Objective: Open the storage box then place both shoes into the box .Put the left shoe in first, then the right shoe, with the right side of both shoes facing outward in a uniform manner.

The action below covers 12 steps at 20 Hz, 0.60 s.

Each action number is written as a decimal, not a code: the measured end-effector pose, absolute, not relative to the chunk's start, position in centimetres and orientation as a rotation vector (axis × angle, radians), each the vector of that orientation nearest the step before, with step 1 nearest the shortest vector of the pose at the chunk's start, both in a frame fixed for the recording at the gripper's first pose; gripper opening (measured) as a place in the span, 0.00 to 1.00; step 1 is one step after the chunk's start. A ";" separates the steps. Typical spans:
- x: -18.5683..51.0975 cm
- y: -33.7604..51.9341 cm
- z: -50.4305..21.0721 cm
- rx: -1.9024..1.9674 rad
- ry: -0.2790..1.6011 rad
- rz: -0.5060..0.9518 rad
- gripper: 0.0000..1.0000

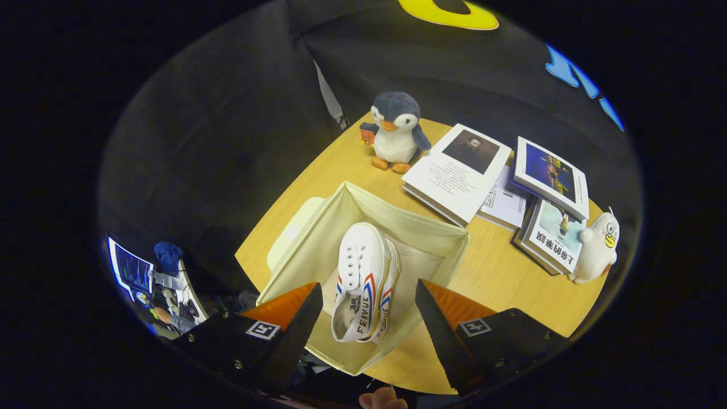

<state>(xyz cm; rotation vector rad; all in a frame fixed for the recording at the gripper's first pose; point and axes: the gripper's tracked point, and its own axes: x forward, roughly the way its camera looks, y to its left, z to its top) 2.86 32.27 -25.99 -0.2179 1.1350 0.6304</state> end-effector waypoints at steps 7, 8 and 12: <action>4.1 27.4 -17.8 -0.090 0.843 0.553 0.99; 4.2 26.6 -16.3 -0.060 0.782 0.539 0.99; 5.1 21.3 -10.5 -0.037 0.519 0.420 0.99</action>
